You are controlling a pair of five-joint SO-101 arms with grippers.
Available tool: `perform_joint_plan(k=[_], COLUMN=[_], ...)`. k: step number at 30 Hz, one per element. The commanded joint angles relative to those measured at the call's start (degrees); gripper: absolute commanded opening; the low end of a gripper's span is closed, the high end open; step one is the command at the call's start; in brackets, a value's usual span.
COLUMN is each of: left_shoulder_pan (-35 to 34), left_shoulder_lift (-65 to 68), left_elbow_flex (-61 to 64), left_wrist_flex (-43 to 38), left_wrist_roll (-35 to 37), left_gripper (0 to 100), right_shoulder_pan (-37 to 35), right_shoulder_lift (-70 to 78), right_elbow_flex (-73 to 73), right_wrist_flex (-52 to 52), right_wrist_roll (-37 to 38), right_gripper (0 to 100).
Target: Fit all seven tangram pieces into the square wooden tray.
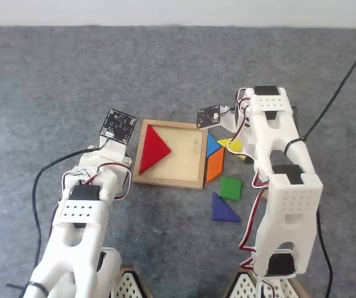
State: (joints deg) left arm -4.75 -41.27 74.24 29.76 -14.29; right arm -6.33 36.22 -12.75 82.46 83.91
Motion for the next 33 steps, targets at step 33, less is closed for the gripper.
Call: perform_joint_plan(k=[33], left_shoulder_pan=[-0.3], left_shoulder_lift=[-2.2], left_elbow_flex=[-0.4], left_wrist_flex=[-1.1], left_wrist_roll=[-0.9], left_gripper=[5], right_shoulder_pan=[0.0], right_shoulder_lift=[-15.0], right_elbow_flex=[-4.7], right_wrist_flex=[2.2], right_wrist_roll=[-12.7], right_gripper=[17.2])
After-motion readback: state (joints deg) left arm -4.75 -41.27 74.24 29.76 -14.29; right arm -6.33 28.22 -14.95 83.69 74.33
